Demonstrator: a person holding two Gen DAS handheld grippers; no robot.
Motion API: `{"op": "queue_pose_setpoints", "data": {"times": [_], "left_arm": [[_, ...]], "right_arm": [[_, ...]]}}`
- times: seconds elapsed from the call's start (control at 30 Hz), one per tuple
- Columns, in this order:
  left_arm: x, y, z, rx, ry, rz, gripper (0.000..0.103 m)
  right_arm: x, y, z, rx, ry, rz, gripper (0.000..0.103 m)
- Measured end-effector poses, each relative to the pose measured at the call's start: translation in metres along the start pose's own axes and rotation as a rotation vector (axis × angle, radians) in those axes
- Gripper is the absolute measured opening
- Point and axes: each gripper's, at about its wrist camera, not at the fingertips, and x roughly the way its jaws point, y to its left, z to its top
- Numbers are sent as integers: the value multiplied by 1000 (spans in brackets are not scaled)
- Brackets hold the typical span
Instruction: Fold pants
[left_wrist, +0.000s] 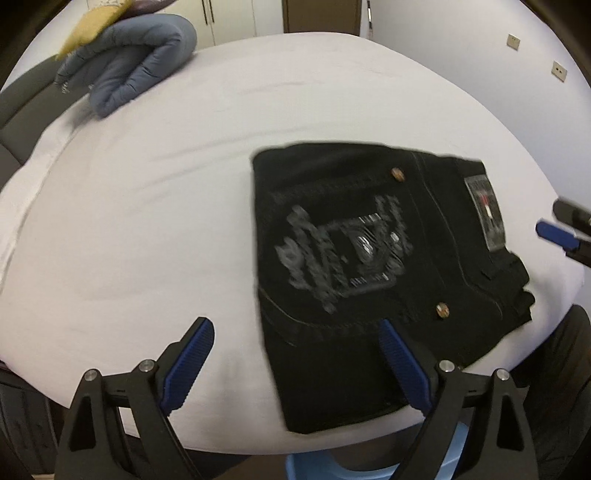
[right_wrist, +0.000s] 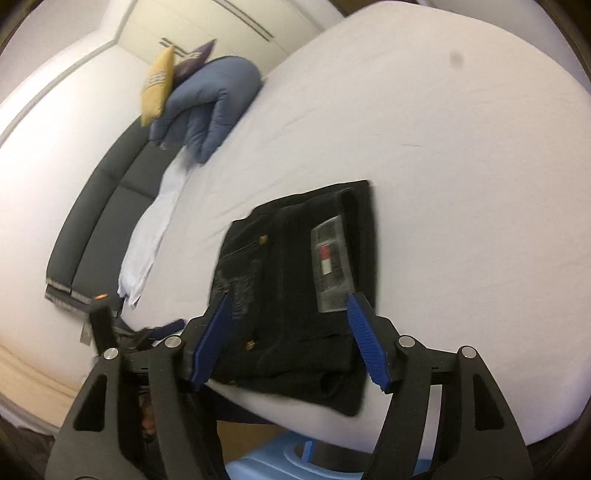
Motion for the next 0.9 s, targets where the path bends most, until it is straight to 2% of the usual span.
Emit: {"op": "queue_pose_setpoints", "data": {"times": [0.1, 0.13, 0.2, 0.33, 0.4, 0.5, 0.7, 0.9], "left_arm": [[-4, 13, 12, -7, -15, 42, 96], [3, 20, 26, -6, -11, 51, 96], [6, 29, 29, -4, -11, 65, 96], [12, 40, 39, -20, -15, 44, 96], [7, 36, 42, -17, -20, 42, 96], [22, 41, 56, -16, -22, 43, 96], [34, 33, 63, 0, -2, 25, 96], [49, 29, 69, -21, 22, -17, 97]], "right_arm": [[8, -8, 6, 28, 23, -2, 64], [10, -10, 8, 34, 22, 4, 64], [17, -14, 9, 43, 29, 2, 64], [33, -19, 12, 61, 51, -2, 64], [42, -23, 15, 66, 70, -16, 64], [53, -26, 18, 71, 85, -27, 64], [64, -28, 26, 54, 91, -58, 64], [72, -22, 32, 2, 111, -79, 70]]}}
